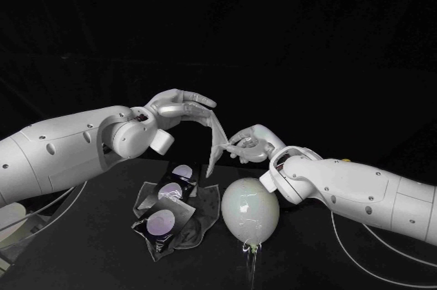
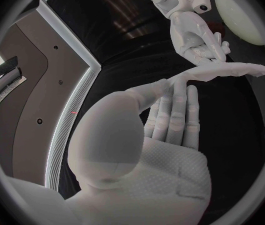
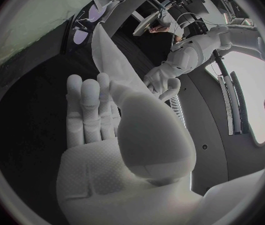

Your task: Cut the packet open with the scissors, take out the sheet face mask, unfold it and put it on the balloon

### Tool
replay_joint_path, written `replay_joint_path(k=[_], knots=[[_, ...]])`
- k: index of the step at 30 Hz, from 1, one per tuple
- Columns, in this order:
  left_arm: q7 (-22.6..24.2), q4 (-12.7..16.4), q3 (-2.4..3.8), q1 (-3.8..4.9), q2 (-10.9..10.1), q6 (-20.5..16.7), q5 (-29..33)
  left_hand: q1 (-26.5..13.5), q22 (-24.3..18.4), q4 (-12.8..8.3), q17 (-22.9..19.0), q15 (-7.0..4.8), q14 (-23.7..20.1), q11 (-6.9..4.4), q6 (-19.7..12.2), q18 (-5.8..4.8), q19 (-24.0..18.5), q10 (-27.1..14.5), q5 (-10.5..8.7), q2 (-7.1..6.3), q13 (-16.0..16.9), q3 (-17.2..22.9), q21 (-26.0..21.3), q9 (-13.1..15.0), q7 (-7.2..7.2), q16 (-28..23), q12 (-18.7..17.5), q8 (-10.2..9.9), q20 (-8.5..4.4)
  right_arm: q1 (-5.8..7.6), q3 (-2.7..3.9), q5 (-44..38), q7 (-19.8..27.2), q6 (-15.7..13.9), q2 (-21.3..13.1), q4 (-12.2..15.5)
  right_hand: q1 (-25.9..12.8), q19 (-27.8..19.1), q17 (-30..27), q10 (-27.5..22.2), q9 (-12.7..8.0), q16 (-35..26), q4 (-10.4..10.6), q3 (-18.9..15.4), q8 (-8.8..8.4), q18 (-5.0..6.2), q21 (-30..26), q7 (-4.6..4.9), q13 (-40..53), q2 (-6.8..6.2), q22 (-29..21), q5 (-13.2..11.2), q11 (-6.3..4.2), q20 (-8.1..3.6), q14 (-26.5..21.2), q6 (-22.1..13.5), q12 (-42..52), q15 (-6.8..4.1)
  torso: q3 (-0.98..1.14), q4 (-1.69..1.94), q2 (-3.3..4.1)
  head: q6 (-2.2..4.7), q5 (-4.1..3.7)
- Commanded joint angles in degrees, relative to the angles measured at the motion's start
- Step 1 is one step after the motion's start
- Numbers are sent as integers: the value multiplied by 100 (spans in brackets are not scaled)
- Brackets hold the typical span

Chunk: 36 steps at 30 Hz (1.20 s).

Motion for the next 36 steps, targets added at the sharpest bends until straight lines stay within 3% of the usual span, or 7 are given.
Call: replay_joint_path(k=[1, 16, 21, 24, 26, 36], knots=[[77, -8, 14, 15, 9, -36, 36, 46, 11, -4, 8, -69, 30, -136, 47, 63, 2, 199, 18, -9, 7, -11, 42, -10, 7, 23, 21, -39, -22, -5, -1, -73, -27, 138, -9, 0, -60, -46, 27, -28, -5, 8, -392, 414, -18, 47, 44, 5, 10, 50, 44, 15, 16, 2, -9, -18, -28, -5, -1, 1, -1, 2, 4], [81, -121, 14, 15, -11, -80, 38, 51, 16, -10, 18, -69, 31, -135, 55, 63, 4, 209, 19, -16, 6, -5, 55, -16, 10, 27, 12, -41, -32, -5, -3, -60, -43, 128, -64, -6, -121, -67, 41, -27, -15, 31, -422, 453, -16, 56, 86, 2, 18, 61, 100, 15, 14, 8, 13, -23, -38, -9, 0, -2, 0, 3, 6], [66, -129, 14, 15, -12, -71, 38, 51, 16, -10, 18, -69, 31, -135, 55, 63, 4, 209, 19, -16, 6, -5, 55, -16, 10, 27, 12, -41, -32, -5, -3, 9, 20, 108, -70, -4, -182, -108, -29, -177, -42, -22, -478, 454, -52, 55, 106, 40, 8, -2, 143, 14, 49, 28, -47, -97, -114, 15, 0, 1, 1, 5, 4], [55, -123, 14, 15, -7, -58, 38, 53, 19, -13, 26, -69, 33, -134, 61, 62, 5, 216, 19, -21, 6, 0, 63, -20, 13, 31, 5, -42, -38, -5, -4, 43, 56, 144, -69, -3, -246, -169, -35, -330, -129, -46, -485, 455, -220, 36, 93, 122, -10, -62, 158, 15, 113, 59, -111, -343, -187, 69, -1, 1, 2, 7, 4], [51, -118, 14, 15, -1, -51, 38, 53, 19, -13, 26, -69, 33, -134, 61, 62, 5, 216, 19, -21, 6, 0, 63, -20, 13, 31, 5, -42, -38, -5, -4, 56, 68, 184, -67, -1, -332, -298, -83, -563, -262, -168, -504, 456, -445, -6, 57, 254, -68, -155, 179, 14, 239, 129, -356, -593, -301, 186, -1, 1, 0, 7, 8], [26, -84, 13, 15, 40, -9, 38, 53, 19, -13, 26, -69, 33, -134, 61, 62, 5, 216, 19, -21, 6, 0, 63, -20, 13, 31, 5, -42, -38, -5, -5, -334, 133, 134, -26, -19, -517, -383, -81, -636, -404, -118, -502, 313, -648, -3, -2, 329, -70, -330, 161, 13, 307, 207, -435, -747, -244, 258, -1, 3, 3, -3, 22]])
